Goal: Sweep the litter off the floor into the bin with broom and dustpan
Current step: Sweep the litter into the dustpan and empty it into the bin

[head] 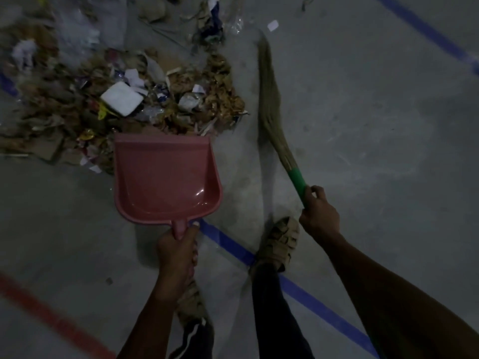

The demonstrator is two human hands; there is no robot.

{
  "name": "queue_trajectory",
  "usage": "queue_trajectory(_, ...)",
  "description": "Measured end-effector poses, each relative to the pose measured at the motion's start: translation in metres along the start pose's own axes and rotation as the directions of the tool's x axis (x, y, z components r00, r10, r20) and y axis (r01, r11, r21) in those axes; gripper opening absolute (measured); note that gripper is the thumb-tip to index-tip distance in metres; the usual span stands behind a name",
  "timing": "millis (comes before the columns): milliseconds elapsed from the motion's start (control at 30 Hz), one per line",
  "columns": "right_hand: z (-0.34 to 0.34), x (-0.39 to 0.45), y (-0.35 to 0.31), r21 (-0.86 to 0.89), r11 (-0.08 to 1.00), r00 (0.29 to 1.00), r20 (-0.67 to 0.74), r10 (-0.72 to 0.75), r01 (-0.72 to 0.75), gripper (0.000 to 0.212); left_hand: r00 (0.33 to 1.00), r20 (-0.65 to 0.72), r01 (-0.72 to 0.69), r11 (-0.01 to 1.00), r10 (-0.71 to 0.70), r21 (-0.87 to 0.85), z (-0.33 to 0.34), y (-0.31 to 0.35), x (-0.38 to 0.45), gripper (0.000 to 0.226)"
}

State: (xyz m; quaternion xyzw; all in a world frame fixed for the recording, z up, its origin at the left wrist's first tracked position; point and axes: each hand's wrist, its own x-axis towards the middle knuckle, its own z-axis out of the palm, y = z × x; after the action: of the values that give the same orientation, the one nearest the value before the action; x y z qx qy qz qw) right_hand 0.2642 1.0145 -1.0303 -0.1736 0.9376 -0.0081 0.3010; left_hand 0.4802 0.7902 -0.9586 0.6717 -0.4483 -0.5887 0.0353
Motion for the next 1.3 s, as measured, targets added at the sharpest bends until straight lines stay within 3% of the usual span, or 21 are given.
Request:
queue_trajectory(167, 0.026, -0.021, -0.080, 0.118, 0.987, 0.986, 0.111, -0.124, 0.111, 0.054, 0.998, -0.023, 0.053, 0.998, -0.052, 0.021, -0.047, -0.027, 0.001, 0.029)
queue_trajectory(333, 0.038, -0.032, -0.145, 0.116, 0.956, 0.951, 0.120, -0.283, 0.270, 0.056, 0.996, -0.053, 0.073, 0.997, -0.074, -0.020, -0.071, -0.047, -0.008, 0.025)
queue_trajectory(500, 0.024, -0.037, -0.179, 0.084, 0.934, 0.933, 0.071, -0.354, 0.348, 0.056, 0.993, -0.060, 0.101, 0.994, -0.102, -0.031, -0.086, -0.059, -0.011, 0.027)
queue_trajectory(767, -0.011, -0.053, -0.142, 0.008, 0.897, 0.882, -0.183, -0.434, 0.443, 0.064, 0.994, -0.067, 0.081, 0.997, -0.082, -0.004, -0.084, -0.045, -0.014, 0.028)
queue_trajectory(967, -0.040, -0.042, -0.116, -0.045, 0.865, 0.839, -0.222, -0.497, 0.500, 0.068, 0.995, -0.086, 0.057, 0.998, -0.056, 0.000, -0.064, -0.027, -0.019, 0.028)
queue_trajectory(1100, -0.055, -0.021, -0.098, -0.037, 0.880, 0.858, -0.208, -0.470, 0.473, 0.068, 0.995, -0.088, 0.050, 0.999, -0.051, -0.014, -0.041, -0.012, -0.023, 0.028)
queue_trajectory(1300, -0.084, 0.018, -0.057, 0.009, 0.950, 0.931, -0.204, -0.303, 0.311, 0.065, 0.996, -0.073, 0.038, 0.998, -0.042, -0.055, 0.010, 0.013, -0.034, 0.030)
